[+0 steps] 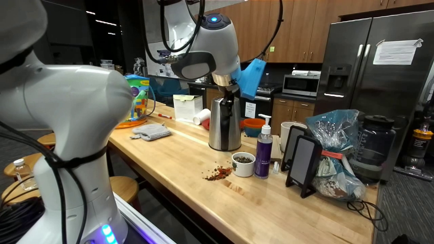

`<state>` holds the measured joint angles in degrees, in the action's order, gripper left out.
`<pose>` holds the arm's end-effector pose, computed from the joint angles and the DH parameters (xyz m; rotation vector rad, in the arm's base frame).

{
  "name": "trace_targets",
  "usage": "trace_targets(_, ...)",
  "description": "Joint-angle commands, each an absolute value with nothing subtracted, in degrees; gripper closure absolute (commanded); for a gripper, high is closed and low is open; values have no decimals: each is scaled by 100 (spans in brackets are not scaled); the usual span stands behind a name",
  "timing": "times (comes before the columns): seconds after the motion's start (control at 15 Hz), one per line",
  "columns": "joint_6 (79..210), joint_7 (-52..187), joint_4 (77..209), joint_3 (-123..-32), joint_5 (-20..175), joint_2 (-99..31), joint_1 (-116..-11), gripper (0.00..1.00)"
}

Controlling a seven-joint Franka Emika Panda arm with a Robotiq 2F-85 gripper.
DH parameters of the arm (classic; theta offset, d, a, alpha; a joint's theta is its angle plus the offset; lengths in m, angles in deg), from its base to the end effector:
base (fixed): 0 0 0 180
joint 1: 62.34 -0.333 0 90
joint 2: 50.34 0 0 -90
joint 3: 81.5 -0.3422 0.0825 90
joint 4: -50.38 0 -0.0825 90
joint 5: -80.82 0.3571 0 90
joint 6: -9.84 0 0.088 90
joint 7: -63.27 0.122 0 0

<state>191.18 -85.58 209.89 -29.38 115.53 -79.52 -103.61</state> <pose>0.3787 -0.1265 0.3885 1.6801 1.9465 0.8950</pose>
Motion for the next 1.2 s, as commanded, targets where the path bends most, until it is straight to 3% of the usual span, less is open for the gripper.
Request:
trace_targets(0.0,19343,-8558,20989,-2831,11423,-8031,-10484,0)
trace_targets(1.13,19470,-8561,20983,-2856,11412,-7990,-10658,0)
